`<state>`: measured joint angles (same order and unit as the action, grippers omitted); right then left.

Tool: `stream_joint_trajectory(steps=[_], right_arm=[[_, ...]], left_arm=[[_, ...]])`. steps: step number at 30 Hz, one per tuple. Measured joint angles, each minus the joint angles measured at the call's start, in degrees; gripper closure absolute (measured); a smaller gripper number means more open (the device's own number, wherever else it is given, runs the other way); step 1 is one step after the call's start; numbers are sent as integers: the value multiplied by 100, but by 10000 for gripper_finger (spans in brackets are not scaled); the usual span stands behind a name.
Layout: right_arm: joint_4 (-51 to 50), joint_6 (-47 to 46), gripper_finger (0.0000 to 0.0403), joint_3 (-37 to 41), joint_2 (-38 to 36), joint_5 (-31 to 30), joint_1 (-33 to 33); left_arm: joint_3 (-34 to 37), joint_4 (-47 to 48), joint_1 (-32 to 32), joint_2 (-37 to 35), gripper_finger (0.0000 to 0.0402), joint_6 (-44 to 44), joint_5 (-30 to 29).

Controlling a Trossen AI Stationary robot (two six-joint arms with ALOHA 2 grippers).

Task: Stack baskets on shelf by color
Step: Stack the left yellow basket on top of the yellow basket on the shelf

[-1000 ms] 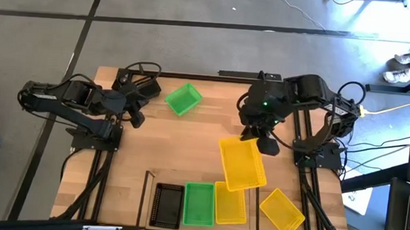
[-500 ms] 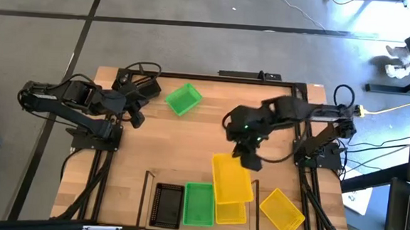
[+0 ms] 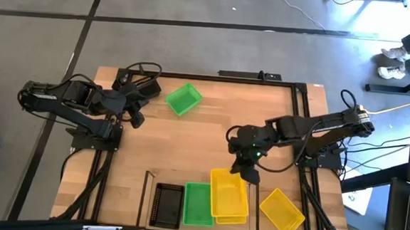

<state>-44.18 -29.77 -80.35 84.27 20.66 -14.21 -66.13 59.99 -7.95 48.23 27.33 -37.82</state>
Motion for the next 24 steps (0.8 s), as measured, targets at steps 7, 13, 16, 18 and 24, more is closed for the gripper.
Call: stream_joint_trajectory(steps=[7, 13, 16, 18, 24], right_arm=[[837, -19, 403, 1071, -92, 81, -178], [1328, 0, 403, 1581, -92, 17, -169], [1434, 24, 403, 1774, -89, 1, -174], [1527, 32, 403, 1923, -89, 1, -174], [1651, 283, 403, 2141, -87, -1, -174]], left_arm=[[0, -1, -1, 0, 324, -50, 2], [0, -3, -1, 2, 324, -46, 2], [0, -3, 1, 2, 325, -46, 2], [0, -3, -1, 2, 325, -44, 2], [0, -3, -1, 2, 325, 81, 2]])
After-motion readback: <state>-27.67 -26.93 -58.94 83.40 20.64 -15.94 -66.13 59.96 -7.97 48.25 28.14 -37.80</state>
